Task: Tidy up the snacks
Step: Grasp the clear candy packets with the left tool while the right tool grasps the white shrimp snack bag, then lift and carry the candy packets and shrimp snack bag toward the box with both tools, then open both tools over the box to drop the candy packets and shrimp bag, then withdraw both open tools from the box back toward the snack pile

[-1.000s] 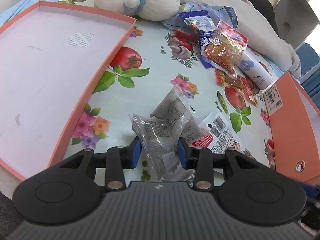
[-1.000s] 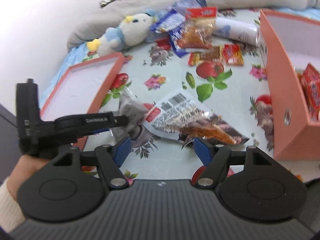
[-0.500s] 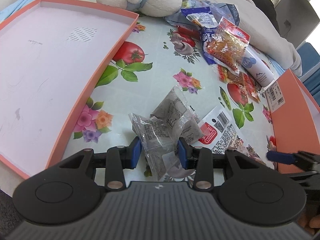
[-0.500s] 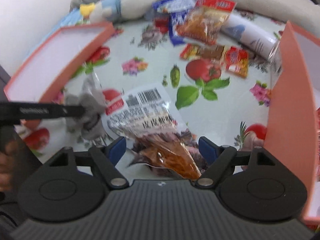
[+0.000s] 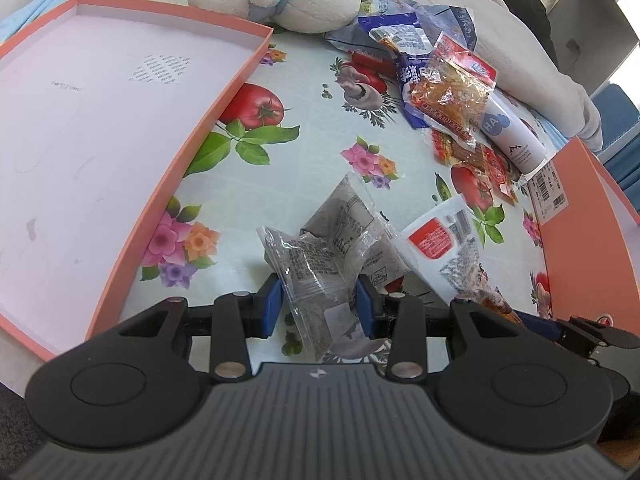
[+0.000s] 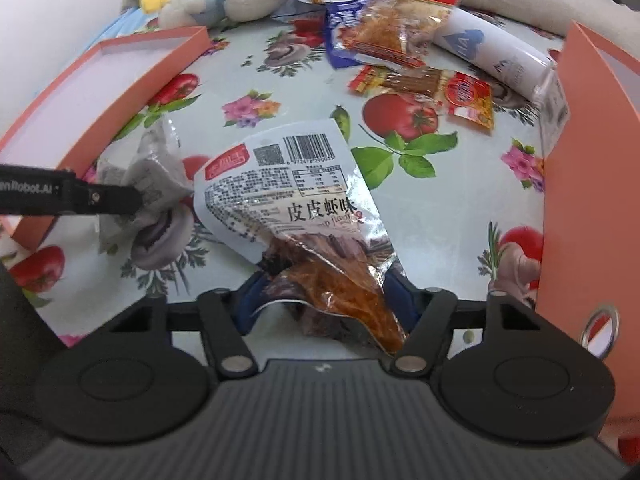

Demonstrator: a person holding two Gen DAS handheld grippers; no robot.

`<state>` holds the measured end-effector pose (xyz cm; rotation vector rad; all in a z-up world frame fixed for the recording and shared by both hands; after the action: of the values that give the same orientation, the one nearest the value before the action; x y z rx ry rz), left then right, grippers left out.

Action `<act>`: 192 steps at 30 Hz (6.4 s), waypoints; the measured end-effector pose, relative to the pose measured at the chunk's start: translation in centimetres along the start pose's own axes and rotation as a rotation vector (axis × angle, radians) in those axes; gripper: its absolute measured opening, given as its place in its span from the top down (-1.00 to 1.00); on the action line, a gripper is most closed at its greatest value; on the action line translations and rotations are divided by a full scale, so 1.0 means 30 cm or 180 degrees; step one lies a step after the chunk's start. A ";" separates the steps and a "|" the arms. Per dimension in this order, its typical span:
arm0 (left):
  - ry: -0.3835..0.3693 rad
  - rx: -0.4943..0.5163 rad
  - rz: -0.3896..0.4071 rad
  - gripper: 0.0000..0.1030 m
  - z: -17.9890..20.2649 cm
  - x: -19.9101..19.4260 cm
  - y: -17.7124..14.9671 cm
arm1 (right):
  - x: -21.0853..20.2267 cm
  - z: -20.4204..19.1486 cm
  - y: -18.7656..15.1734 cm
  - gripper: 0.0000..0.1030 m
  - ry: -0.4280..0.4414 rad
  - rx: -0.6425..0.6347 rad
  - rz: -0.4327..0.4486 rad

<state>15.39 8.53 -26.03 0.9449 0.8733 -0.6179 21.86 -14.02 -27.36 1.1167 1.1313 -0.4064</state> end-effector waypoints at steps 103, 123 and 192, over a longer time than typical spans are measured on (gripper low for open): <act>-0.0883 0.1798 0.0081 -0.36 1.213 -0.073 0.261 | -0.604 0.792 -0.001 -0.35 -0.0670 0.1734 0.1135; -0.0979 0.1536 0.0745 -0.36 0.947 -0.554 0.276 | -0.892 0.497 0.061 -0.35 -0.0477 0.1336 0.1737; -0.0576 0.0529 0.0628 -0.36 0.227 -0.191 0.187 | -0.381 0.095 0.095 -0.36 0.0021 0.0642 0.0982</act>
<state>19.21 5.60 -16.69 1.0921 0.5659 -0.6015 20.57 -18.15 -16.03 1.4462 0.9178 -0.2785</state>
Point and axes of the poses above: each gripper's, at about its wrist camera, not at the fingertips, and x roughly the way its jaws point, z to its right, y to its top, the point moved 3 cm from there along x, roughly the way its jaws point, and after that the axes turned 4 degrees about -z, right-handed, at the moved point
